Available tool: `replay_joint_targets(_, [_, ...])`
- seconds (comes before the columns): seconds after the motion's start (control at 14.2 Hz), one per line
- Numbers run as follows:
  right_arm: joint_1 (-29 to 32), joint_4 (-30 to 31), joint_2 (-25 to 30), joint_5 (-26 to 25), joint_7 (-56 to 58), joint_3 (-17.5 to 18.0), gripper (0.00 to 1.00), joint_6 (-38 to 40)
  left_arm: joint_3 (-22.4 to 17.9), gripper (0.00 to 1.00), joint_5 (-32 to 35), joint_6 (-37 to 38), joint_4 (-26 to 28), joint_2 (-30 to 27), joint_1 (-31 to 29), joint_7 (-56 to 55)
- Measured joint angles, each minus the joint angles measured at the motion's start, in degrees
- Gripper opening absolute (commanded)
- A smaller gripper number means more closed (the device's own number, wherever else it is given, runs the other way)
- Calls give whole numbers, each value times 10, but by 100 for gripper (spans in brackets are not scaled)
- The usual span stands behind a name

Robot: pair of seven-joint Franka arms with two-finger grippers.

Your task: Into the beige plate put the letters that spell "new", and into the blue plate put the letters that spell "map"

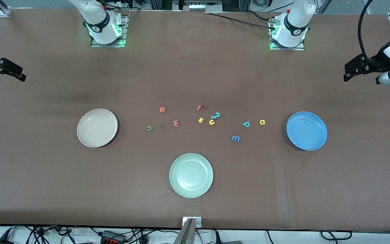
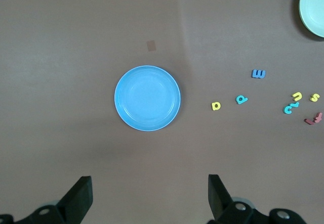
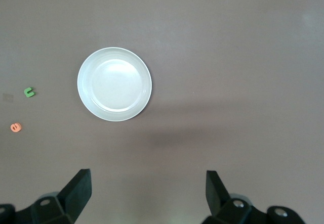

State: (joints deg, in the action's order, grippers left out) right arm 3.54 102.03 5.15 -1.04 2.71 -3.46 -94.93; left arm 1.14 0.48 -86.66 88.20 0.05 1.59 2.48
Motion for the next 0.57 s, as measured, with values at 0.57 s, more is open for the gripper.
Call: replay_joint_targets(0.57, [0, 1, -1, 0, 1, 0, 100, 2, 3, 100, 0, 1, 3, 76, 35, 0])
